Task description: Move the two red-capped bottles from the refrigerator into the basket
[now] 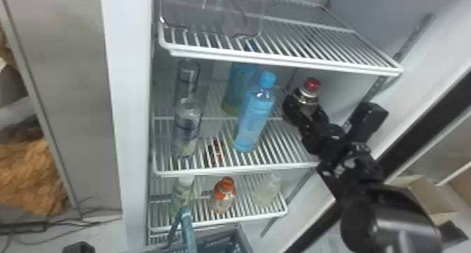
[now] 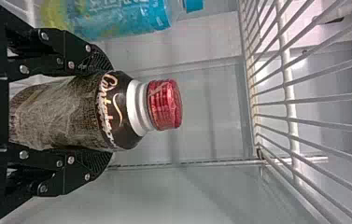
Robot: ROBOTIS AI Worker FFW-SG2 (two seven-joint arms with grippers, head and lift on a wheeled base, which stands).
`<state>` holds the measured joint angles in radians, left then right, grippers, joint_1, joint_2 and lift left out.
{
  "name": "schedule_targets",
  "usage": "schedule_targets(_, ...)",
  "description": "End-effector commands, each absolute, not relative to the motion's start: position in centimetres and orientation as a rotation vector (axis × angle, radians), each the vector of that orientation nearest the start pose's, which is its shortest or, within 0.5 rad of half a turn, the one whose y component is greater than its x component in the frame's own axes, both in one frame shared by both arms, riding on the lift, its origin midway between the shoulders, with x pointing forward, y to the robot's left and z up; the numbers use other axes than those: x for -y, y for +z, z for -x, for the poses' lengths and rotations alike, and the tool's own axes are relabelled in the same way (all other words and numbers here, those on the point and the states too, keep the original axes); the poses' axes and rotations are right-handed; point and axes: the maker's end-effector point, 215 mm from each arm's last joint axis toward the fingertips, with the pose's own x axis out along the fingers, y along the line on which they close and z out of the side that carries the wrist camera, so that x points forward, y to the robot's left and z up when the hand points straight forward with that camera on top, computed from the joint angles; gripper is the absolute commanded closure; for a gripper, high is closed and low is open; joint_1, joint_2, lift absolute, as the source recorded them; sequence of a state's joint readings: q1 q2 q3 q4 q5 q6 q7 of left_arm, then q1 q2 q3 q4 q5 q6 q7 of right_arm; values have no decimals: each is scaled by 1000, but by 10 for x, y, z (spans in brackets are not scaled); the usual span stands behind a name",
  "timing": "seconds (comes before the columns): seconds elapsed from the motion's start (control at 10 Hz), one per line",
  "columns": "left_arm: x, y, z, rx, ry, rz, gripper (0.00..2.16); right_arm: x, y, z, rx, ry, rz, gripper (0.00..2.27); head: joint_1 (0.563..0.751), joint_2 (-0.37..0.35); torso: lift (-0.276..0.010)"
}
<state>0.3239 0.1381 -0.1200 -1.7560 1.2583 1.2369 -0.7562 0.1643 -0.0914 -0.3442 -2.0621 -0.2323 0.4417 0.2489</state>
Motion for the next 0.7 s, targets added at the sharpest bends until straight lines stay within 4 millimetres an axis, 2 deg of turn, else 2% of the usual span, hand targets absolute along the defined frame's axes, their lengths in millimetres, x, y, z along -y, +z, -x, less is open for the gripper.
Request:
schedule_targets(0.0, 49, -343, -231, -911, -1322, 1508, 1200, 355, -264, -509, -70, 19, -93, 1279, 695, -350, 0)
schedule_targets(0.2, 50, -343, -230, -911, -1320, 1514, 1200, 348, -265, -479, -98, 31, -85, 1279, 695, -350, 0)
schedule_targets(0.4, 50, -344, -230, -912, -1317, 1520, 1200, 351, -264, -448, -136, 20, -57, 1279, 695, -350, 0)
schedule_targets(0.6, 50, -344, -230, -913, -1316, 1518, 1200, 345, -255, -425, -146, 31, -39, 1279, 695, -350, 0)
